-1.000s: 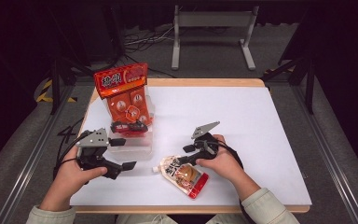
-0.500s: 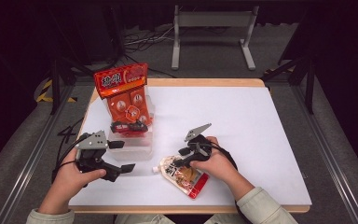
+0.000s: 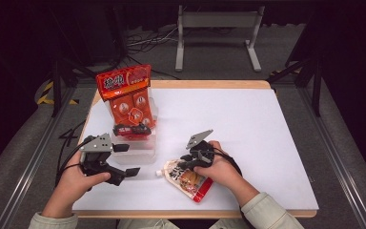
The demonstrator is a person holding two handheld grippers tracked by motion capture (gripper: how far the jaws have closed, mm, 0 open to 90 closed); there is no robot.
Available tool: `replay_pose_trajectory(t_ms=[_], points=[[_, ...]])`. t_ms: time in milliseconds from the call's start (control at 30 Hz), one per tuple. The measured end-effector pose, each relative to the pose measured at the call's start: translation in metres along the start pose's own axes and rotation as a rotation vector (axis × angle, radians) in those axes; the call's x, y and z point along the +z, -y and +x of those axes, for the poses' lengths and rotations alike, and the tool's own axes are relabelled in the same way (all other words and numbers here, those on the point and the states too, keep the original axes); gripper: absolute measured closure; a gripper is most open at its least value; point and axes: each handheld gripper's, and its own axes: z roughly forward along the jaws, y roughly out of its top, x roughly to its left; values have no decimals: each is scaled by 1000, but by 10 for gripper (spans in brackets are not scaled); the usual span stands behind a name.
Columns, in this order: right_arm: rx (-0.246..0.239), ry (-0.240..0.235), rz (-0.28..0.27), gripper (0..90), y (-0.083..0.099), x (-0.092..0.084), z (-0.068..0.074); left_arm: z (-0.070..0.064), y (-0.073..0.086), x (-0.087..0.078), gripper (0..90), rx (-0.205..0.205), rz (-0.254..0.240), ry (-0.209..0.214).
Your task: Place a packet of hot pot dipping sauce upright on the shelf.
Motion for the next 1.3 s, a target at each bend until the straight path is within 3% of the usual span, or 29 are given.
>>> replay_pose_trajectory(t_ms=[67, 233, 633, 933, 1300], points=[[-13, -8, 18, 849, 0, -2, -1, 0, 0, 0, 115, -1, 0, -1], [-35, -6, 29, 895, -1, -2, 0, 0, 0, 1, 115, -3, 3, 0], [-42, 13, 18, 900, -4, -14, 2, 2, -1, 4, 119, -9, 4, -13], [-19, 9, -33, 900, -7, -37, 3, 3, -4, 8, 120, -11, 11, -7], [-40, 9, -122, 900, -15, -69, 12, 4, -7, 13, 119, -3, 11, 7]])
